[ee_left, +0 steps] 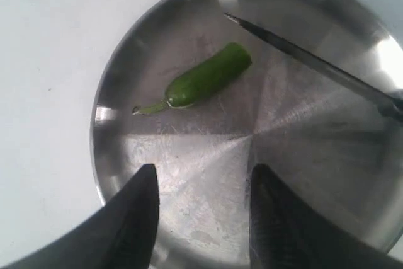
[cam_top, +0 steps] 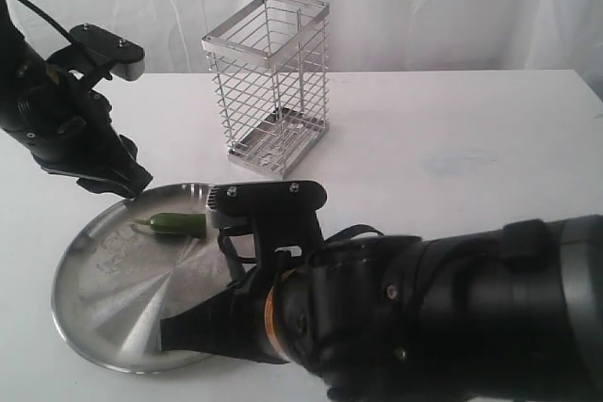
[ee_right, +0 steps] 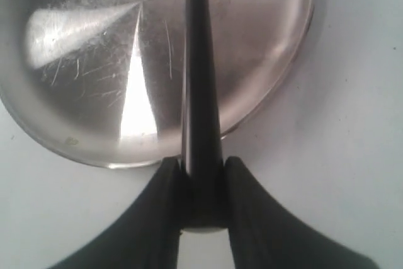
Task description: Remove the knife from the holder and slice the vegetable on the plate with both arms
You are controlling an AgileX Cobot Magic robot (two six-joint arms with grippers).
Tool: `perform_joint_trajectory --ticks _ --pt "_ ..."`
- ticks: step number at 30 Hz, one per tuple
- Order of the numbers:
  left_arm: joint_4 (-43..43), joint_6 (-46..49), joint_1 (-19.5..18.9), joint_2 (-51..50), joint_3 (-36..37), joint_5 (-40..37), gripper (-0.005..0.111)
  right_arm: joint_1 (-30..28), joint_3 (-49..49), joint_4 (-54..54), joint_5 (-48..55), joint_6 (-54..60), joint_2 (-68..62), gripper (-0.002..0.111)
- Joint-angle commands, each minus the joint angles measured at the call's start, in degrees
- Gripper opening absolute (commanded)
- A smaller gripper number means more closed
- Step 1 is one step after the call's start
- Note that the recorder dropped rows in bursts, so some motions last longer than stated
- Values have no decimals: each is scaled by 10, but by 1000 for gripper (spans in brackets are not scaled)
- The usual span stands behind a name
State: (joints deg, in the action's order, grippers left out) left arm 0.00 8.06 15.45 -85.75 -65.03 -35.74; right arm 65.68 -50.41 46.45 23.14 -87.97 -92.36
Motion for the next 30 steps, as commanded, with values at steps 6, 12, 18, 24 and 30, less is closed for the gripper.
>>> perform_joint_trajectory --ticks 6,12,18,24,30 --pt "-27 -8 0 1 4 14 50 17 -3 182 -2 -205 -47 0" --pt "-27 -8 0 -3 4 14 50 19 -25 183 -28 -208 -75 0" --pt "-27 -8 0 -6 4 14 50 19 -45 192 -23 -208 -88 0" --pt "-27 -8 0 -6 4 14 50 19 -43 185 23 -216 -90 0" --pt "-27 -8 0 -6 4 20 50 37 -43 178 33 -239 -90 0"
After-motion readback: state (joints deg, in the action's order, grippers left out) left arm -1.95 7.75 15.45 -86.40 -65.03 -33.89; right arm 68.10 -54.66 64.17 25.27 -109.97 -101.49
